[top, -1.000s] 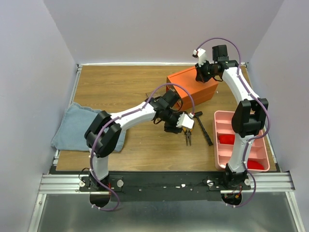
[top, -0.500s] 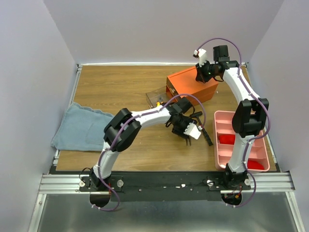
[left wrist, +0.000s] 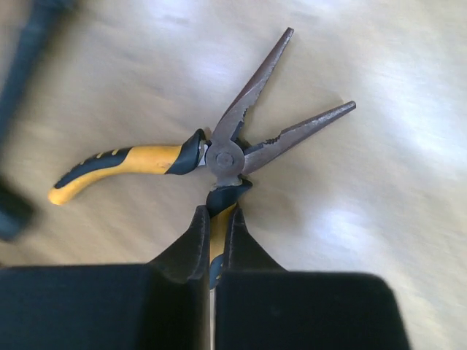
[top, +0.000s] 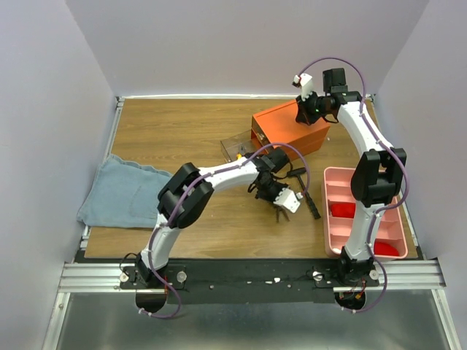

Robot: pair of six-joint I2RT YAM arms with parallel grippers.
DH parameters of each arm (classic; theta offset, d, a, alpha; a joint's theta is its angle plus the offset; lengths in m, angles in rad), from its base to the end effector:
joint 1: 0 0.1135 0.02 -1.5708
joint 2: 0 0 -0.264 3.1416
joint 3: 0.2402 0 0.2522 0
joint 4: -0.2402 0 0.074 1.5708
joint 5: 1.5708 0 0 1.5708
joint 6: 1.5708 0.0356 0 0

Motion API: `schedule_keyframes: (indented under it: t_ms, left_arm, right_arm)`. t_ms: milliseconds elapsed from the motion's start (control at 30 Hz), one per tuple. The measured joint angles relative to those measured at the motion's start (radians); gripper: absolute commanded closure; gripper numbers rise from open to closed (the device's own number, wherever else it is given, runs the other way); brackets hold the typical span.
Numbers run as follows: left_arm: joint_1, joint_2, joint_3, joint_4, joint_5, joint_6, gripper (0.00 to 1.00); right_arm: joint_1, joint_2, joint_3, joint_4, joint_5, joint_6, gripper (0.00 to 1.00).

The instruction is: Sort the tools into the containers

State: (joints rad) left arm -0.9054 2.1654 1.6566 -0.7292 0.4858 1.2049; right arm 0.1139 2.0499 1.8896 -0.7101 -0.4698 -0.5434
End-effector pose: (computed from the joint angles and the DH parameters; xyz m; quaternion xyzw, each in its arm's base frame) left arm 0.2620 -0.3607 0.1656 0.8524 0.4373 -0.2106 0.1944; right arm 0.4564 0.0684 0.2871 -0.3704 0.8388 0.1425 0.3726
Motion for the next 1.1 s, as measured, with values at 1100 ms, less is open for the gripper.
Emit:
schedule_keyframes:
  t_ms: [1100]
  left_arm:
    - [0.341, -0.314, -0.072, 0.027, -0.031, -0.386, 1.00]
  right_arm:
    - [-0.005, 0.018, 0.043, -0.056, -0.004, 0.004, 0.99]
